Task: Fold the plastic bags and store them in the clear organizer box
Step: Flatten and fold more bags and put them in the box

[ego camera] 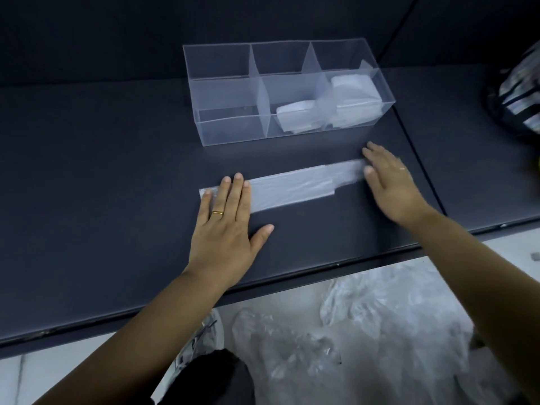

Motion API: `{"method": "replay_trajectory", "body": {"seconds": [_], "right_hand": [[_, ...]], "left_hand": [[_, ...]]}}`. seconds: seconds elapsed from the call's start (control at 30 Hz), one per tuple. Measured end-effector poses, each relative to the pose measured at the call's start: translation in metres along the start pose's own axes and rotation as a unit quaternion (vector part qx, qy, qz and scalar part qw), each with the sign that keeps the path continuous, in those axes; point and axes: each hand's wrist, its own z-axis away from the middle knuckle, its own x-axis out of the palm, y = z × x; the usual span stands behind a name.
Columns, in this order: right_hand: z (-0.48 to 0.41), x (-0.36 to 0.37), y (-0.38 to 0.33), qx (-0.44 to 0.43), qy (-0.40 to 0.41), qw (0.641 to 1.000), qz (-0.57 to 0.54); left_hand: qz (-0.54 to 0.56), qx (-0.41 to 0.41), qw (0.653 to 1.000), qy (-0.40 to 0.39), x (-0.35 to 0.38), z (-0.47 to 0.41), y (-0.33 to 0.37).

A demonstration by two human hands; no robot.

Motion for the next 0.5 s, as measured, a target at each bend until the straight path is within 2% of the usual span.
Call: {"method": "replay_trajectory", "body": {"seconds": [0.1, 0.27, 0.33, 0.43, 0.5], "right_hand": [[-0.018, -0.015, 0.007, 0.028, 0.048, 0.998, -0.022], [-0.023, -0.012, -0.002, 0.033, 0.022, 0.999, 0.027], [-0.013, -0.016, -0.001, 0.025, 0.030, 0.999, 0.007], [0.013, -0.034, 0.003, 0.105, -0.005, 0.983, -0.148], [0.039, -0.044, 0.002, 0.168, -0.043, 0.939, -0.296]], "left_hand": [[0.010, 0.004, 1.000, 0.006, 0.000, 0.000, 0.000], [0.007, 0.010, 1.000, 0.006, -0.001, 0.000, -0.001], [0.006, 0.022, 1.000, 0.009, 0.000, -0.002, -0.004], [0.003, 0.077, 0.997, 0.005, -0.002, -0.012, -0.019], [-0.010, 0.138, 0.990, 0.000, -0.007, -0.027, -0.032]]}}
